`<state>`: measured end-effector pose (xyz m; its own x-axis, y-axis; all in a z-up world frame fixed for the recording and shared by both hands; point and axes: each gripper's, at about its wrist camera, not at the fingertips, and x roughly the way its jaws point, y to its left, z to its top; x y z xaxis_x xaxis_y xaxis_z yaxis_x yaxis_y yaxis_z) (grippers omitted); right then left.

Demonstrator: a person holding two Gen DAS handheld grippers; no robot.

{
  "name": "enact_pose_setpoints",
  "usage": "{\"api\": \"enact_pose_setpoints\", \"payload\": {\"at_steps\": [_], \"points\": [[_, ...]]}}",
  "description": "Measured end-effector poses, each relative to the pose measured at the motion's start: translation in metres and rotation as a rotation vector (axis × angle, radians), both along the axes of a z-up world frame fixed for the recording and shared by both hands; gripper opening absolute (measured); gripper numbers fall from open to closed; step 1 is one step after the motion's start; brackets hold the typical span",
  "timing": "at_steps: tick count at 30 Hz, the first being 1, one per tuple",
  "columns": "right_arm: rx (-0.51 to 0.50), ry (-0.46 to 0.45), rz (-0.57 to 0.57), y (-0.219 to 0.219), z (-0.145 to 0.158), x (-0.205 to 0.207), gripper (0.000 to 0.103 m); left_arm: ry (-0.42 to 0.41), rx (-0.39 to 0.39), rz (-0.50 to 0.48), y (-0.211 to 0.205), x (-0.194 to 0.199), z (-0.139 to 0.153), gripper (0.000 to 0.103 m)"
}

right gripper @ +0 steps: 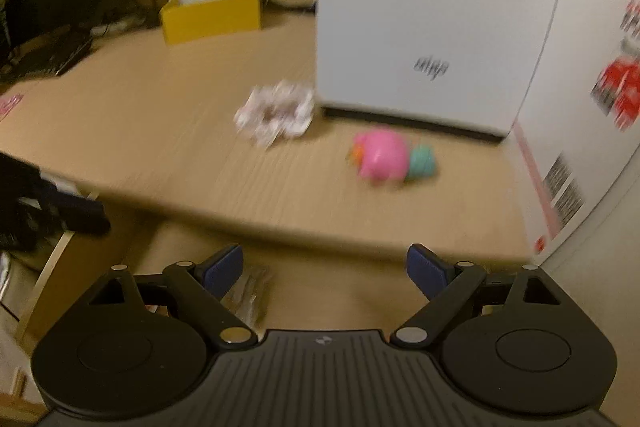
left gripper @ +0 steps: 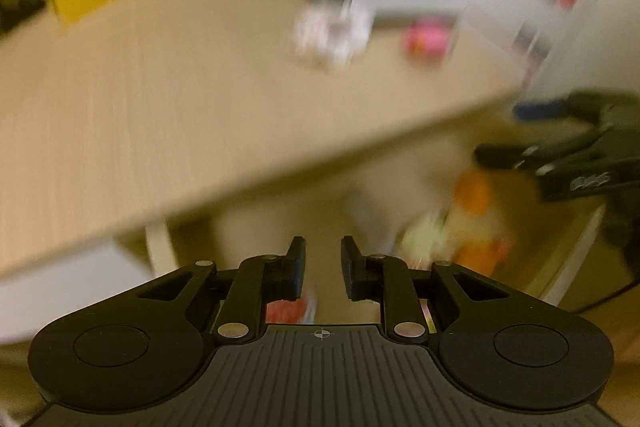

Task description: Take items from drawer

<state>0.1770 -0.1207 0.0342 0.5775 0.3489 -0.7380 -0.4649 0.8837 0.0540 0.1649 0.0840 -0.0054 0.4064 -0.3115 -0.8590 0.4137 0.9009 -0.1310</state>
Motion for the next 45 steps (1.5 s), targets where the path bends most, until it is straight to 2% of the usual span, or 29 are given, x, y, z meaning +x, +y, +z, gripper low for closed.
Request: {"api": "enact_pose_setpoints", "payload": {"at_steps": [7,11,16,17,19,23,28,31,33,37,39,45], "points": [[-0.079,0.233,0.097,0.012,-0.047,-0.016,0.089,0.270,0.133,0.072,-0.009,0.015,-0.048,0.022],[-0.082,0.303,0.105,0.007,-0.065,-0.024,0.089,0.353,0.193,0.078,-0.016,0.018,-0.071,0.022],[-0.066,0.331,0.086,0.000,-0.072,-0.031,0.089,0.457,0.180,0.094,-0.016,0.017,-0.098,0.023],[-0.066,0.337,0.078,-0.002,-0.074,-0.032,0.089,0.453,0.187,0.095,-0.017,0.016,-0.100,0.022],[-0.063,0.347,0.063,-0.006,-0.074,-0.034,0.089,0.440,0.180,0.092,-0.017,0.017,-0.103,0.030],[-0.056,0.374,0.045,-0.015,-0.079,-0.031,0.089,0.396,0.150,0.075,-0.016,0.017,-0.104,0.033],[0.021,0.444,-0.014,-0.031,-0.087,-0.029,0.088,0.266,0.128,0.078,-0.013,0.015,-0.101,0.033],[0.039,0.459,-0.022,-0.036,-0.089,-0.028,0.087,0.236,0.091,0.145,-0.006,0.015,-0.102,0.033],[0.035,0.467,-0.021,-0.035,-0.090,-0.028,0.087,0.219,0.066,0.188,-0.002,0.015,-0.101,0.029],[0.033,0.483,-0.016,-0.035,-0.092,-0.023,0.087,0.194,0.003,0.240,0.007,0.014,-0.095,0.029],[0.032,0.487,-0.013,-0.035,-0.094,-0.021,0.087,0.203,-0.001,0.278,0.009,0.016,-0.098,0.028],[0.028,0.491,-0.016,-0.034,-0.099,-0.019,0.087,0.238,-0.083,0.430,0.005,0.031,-0.105,0.030]]}}
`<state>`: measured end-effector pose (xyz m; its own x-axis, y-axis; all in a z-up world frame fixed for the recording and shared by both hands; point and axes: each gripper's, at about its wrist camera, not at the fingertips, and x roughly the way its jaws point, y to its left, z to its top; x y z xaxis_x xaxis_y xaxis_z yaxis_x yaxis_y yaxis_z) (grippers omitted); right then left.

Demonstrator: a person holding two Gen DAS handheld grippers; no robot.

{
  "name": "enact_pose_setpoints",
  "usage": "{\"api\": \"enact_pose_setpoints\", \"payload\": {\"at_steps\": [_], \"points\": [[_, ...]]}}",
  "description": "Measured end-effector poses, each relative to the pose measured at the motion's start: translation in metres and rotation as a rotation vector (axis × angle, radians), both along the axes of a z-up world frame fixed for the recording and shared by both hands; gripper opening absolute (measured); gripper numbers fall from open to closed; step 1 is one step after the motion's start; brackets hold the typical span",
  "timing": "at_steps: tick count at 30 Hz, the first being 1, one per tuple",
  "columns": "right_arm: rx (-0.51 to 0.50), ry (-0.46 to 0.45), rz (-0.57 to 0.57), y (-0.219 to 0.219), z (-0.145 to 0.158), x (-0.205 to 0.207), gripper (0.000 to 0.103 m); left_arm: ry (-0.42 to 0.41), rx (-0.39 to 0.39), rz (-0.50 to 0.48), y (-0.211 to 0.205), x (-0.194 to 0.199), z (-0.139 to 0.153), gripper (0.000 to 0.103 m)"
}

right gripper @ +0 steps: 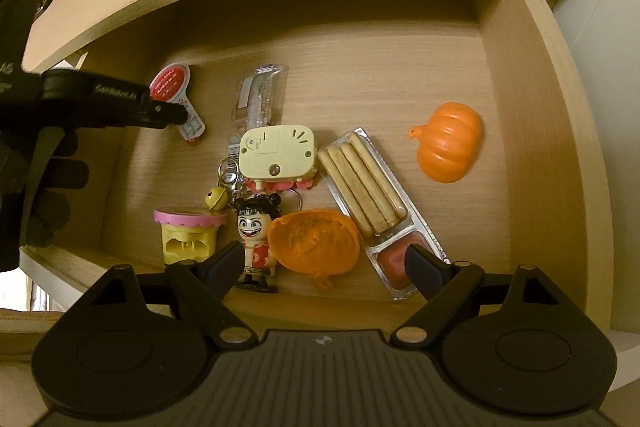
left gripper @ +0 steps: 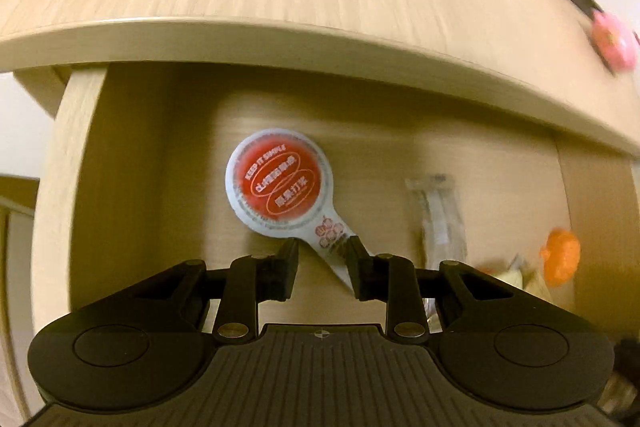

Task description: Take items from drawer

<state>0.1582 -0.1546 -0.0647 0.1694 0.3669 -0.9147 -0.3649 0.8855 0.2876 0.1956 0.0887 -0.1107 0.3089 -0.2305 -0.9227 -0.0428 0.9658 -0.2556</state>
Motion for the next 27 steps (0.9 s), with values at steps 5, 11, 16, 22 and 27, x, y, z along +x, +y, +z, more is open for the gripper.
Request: {"api": "enact_pose_setpoints", "payload": {"at_steps": [5,11,16,22,27], "points": [[0.004,0.001,0.001,-0.001,-0.003,-0.001,0.088,-0.005,-0.033,0.047,0.003,0.002,-0.001,0.029],[-0.039,-0.080,0.068,0.009,0.010,-0.003,0.088,-0.035,0.055,-0.138,-0.008,-0.010,0.002,0.032],[-0.057,-0.118,0.061,0.011,0.012,0.007,0.088,-0.014,0.018,-0.117,0.002,-0.013,0.004,0.027],[-0.060,-0.156,0.036,0.012,0.013,0.013,0.088,-0.013,0.001,-0.145,0.004,-0.025,0.006,0.026],[-0.052,-0.242,-0.039,0.002,0.031,0.024,0.088,-0.007,-0.029,-0.116,0.012,-0.026,0.005,0.024]]}}
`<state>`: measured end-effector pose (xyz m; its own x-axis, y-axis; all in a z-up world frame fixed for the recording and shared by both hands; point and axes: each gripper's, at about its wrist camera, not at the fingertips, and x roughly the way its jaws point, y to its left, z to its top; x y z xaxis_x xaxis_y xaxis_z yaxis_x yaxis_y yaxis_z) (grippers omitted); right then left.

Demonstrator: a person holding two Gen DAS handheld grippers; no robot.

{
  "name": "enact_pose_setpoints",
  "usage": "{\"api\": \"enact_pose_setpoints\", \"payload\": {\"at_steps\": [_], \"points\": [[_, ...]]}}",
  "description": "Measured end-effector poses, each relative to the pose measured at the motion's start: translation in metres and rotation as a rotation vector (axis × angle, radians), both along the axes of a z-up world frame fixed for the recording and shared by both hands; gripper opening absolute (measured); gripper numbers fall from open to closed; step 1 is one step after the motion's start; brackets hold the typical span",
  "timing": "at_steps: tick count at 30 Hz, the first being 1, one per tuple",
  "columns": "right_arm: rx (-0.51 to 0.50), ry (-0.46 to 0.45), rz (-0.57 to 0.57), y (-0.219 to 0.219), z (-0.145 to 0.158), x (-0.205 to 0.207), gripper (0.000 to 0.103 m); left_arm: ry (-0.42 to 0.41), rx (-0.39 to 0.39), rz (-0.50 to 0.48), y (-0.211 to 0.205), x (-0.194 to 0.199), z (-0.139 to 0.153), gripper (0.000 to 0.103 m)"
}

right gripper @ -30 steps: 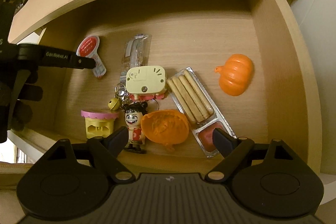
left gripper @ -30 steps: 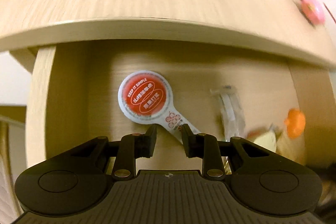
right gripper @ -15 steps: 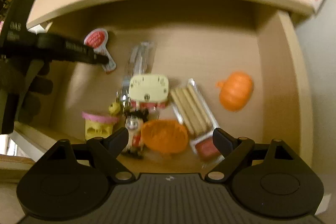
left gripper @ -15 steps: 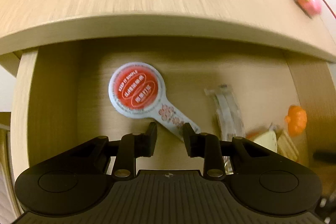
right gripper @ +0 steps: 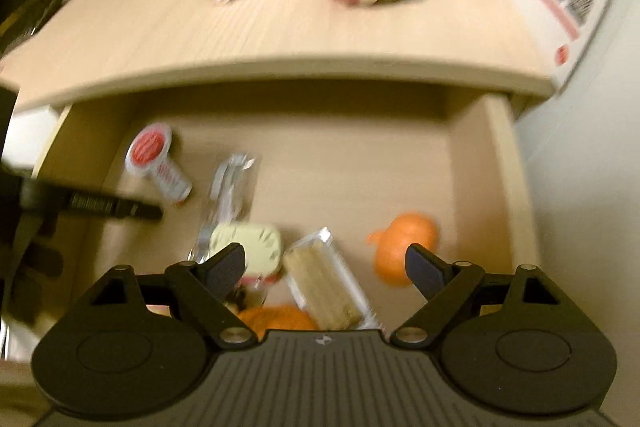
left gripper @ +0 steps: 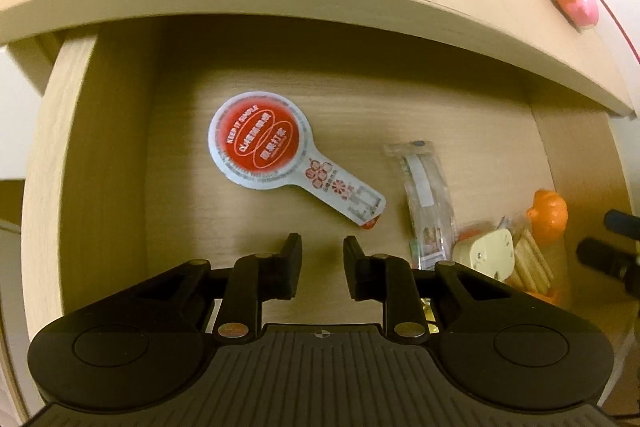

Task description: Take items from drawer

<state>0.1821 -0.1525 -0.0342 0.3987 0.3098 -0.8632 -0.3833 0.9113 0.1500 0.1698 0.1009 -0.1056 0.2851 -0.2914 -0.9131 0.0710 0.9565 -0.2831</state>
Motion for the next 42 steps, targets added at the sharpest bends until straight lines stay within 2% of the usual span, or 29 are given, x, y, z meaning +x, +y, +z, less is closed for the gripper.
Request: {"api": "enact_pose_setpoints", "payload": {"at_steps": [4,9,12,14,21,24,29,35,40,41,42], "points": [[-0.007,-0.002,-0.050,-0.006,-0.001,0.010,0.088,0.009,-0.018,0.035,0.007,-0.009,0.001,0.021],[-0.019,-0.031,-0.047,0.002,-0.013,0.020,0.088,0.010,-0.017,0.059,0.012,-0.002,-0.002,0.020],[-0.013,-0.063,-0.040,0.007,-0.016,0.026,0.088,-0.009,-0.055,0.135,0.020,-0.003,0.002,0.021],[0.002,-0.046,-0.041,0.008,-0.020,0.031,0.088,-0.003,-0.085,0.191,0.025,-0.001,0.002,0.021],[0.064,0.033,-0.077,-0.002,-0.029,0.032,0.087,0.021,-0.089,0.346,0.022,0.019,0.002,0.022],[0.063,0.045,-0.063,0.000,-0.029,0.027,0.087,0.019,-0.040,0.376,0.017,0.032,0.004,0.023],[0.063,0.084,-0.038,0.003,-0.031,0.023,0.087,0.035,-0.009,0.363,0.004,0.054,0.004,0.025],[0.084,0.142,-0.040,0.001,-0.037,0.023,0.087,0.010,0.024,0.321,-0.001,0.062,0.007,0.030],[0.084,0.147,-0.034,0.002,-0.036,0.021,0.087,-0.010,0.056,0.169,-0.007,0.059,0.008,0.029],[0.083,0.147,-0.033,0.002,-0.035,0.021,0.087,-0.004,0.058,0.138,-0.007,0.057,0.008,0.027],[0.081,0.147,-0.032,0.000,-0.034,0.022,0.087,0.006,0.067,0.103,-0.007,0.054,0.008,0.020]]}}
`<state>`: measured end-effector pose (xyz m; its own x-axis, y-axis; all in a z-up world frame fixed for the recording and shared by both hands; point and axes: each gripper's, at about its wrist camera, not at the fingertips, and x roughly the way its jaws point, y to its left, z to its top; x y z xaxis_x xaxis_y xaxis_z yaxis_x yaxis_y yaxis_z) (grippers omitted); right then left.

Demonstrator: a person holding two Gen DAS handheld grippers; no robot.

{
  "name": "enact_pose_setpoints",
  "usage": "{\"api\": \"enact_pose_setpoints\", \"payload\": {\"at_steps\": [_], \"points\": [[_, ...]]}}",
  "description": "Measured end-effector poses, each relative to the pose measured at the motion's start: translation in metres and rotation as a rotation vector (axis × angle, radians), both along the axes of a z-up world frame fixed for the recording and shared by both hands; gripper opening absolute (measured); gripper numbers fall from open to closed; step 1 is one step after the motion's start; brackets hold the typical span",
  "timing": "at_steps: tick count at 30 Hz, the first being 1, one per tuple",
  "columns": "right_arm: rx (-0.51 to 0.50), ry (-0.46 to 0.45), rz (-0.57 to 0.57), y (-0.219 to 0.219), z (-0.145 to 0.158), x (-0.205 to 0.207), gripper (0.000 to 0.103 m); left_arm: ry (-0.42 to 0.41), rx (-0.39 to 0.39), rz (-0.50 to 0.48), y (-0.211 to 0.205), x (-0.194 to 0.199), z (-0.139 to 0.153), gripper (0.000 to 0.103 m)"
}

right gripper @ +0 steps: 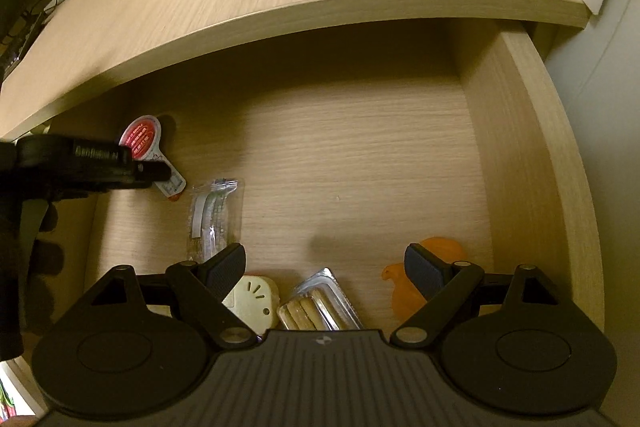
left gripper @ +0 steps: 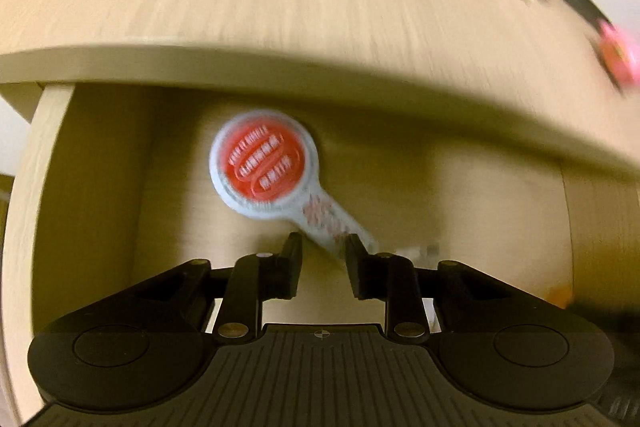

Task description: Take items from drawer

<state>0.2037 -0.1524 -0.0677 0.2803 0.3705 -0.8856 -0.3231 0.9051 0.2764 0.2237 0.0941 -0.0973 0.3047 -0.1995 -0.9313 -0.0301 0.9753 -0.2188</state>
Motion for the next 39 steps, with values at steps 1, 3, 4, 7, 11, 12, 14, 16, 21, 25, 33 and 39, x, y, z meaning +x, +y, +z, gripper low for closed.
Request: {"api": "enact_pose_setpoints", "payload": {"at_steps": [1,3,4,7,11,12,14,16,21,25,33,39], "points": [[-0.002,0.000,0.002,-0.001,0.000,-0.001,0.087,0.010,0.017,-0.036,0.000,-0.003,0.000,0.017],[-0.008,0.000,0.008,0.001,0.000,-0.002,0.087,0.025,0.046,-0.096,0.003,-0.008,0.001,0.014],[-0.011,0.001,0.012,0.002,0.000,-0.003,0.087,0.032,0.040,-0.099,0.006,-0.010,0.001,0.014],[-0.019,0.001,0.014,0.001,0.000,-0.002,0.087,0.021,-0.012,-0.086,0.014,-0.015,0.000,0.015],[-0.041,-0.032,0.018,0.005,0.002,-0.003,0.087,-0.040,0.066,-0.203,0.001,-0.023,0.001,0.016],[-0.045,-0.047,0.026,0.006,0.004,-0.003,0.087,-0.055,0.086,-0.246,0.000,-0.018,0.003,0.017],[-0.058,-0.090,0.031,0.011,0.007,-0.003,0.087,-0.087,0.131,-0.318,-0.011,-0.017,0.004,0.019],[-0.069,-0.132,0.025,0.012,0.011,-0.001,0.087,-0.105,0.149,-0.348,-0.018,-0.018,0.004,0.030],[-0.090,-0.188,-0.011,0.009,0.014,0.003,0.088,-0.108,0.116,-0.389,-0.026,-0.014,0.004,0.078],[-0.098,-0.164,0.007,0.010,0.010,0.006,0.088,-0.077,0.025,-0.343,-0.024,0.004,0.005,0.098],[-0.092,-0.076,0.014,0.005,-0.001,0.010,0.088,-0.140,-0.058,0.196,0.025,0.045,0.011,0.078],[-0.089,-0.044,0.020,0.004,-0.006,0.008,0.088,-0.146,0.089,0.184,0.013,0.072,0.006,0.078]]}}
